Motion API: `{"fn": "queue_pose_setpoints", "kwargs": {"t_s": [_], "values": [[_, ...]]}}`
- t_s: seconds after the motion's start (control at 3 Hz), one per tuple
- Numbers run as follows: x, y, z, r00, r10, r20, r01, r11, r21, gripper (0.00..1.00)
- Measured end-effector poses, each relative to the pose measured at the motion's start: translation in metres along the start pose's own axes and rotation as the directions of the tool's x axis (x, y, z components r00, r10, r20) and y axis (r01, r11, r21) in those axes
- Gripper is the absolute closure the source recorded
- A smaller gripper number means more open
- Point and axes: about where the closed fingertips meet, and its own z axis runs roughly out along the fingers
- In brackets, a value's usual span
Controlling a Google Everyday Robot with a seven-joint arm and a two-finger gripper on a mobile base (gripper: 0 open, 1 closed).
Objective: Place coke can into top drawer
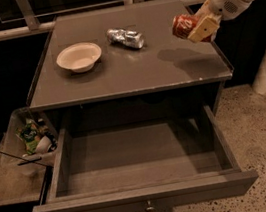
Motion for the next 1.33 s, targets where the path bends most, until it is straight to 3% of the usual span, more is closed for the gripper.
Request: {"fn": "queue_pose_setpoints", "kwargs": {"t_s": [0.33,0.67,1.0,1.33], "values": [[0.019,0.060,-0.020,1.000,-0.003,-0.020,0.003,0.9996,-0.029,1.00],[0.019,0.060,-0.020,1.000,-0.003,-0.020,0.002,0.9996,-0.029,1.00],[0.022,0.076,-0.019,1.000,-0.002,-0.011,0.002,0.9996,-0.027,1.00],[0.023,0.109,-0.032,0.998,0.040,0.052,-0.041,0.9990,0.018,1.00]]}}
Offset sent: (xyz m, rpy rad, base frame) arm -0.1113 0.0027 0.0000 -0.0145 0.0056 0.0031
